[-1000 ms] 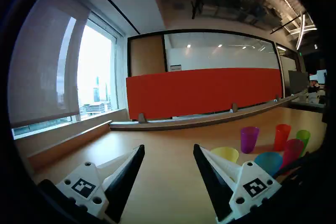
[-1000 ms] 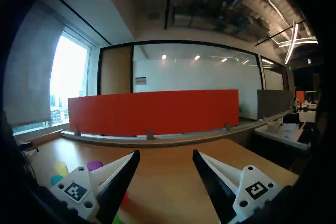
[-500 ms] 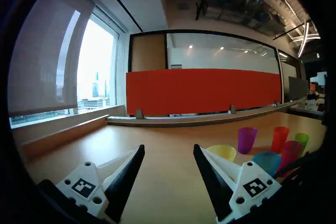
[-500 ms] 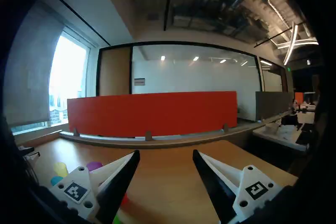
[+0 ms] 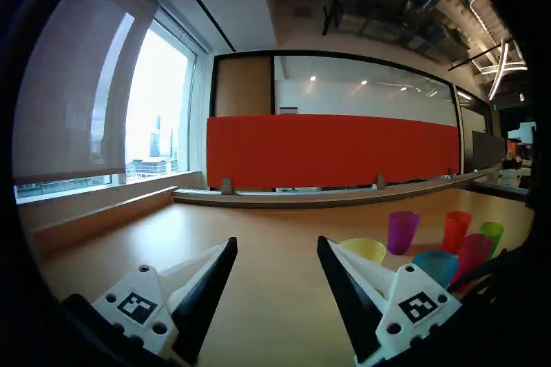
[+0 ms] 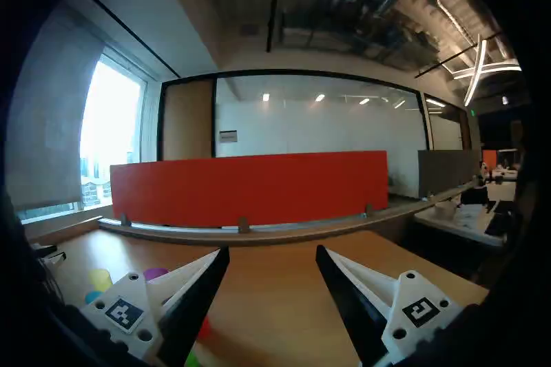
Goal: Pour water
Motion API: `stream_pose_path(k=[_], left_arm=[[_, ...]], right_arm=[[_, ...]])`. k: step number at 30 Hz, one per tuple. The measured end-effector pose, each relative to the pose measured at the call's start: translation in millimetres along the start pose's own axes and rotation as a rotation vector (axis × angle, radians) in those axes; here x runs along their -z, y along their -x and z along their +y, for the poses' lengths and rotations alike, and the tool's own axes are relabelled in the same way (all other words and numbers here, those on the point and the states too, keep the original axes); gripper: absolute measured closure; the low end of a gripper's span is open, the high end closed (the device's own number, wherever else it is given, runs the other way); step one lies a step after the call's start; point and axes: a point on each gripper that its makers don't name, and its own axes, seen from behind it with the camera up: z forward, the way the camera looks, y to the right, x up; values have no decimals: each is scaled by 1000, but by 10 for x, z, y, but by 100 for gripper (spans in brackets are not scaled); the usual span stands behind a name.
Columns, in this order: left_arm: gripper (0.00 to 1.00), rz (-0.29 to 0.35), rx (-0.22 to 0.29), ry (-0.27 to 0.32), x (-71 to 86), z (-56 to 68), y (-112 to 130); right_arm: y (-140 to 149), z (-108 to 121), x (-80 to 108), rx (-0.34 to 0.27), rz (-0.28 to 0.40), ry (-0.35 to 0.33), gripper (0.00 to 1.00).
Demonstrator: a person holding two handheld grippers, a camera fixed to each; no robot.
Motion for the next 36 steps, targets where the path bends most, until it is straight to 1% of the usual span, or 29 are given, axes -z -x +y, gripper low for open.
stream_pose_path(k=[9,21,25,30,36], left_arm=[[15,0,1,3,-3,-3,8],[15,-1,1,3,-1,-4,4],[15,-1,1,3,-1,-7,5],[15,-2,0,2,-3,-7,6],[15,-2,1,3,-3,-3,9]], right_arm=[[41,-6,18,-4,-4,-5,3],[35,19,73,24,22,-9,3],[74,-8,91,34,27,-20,3],[135,-58,96,60,38,-38,3],[197,-123,45,62,51,-56,3]])
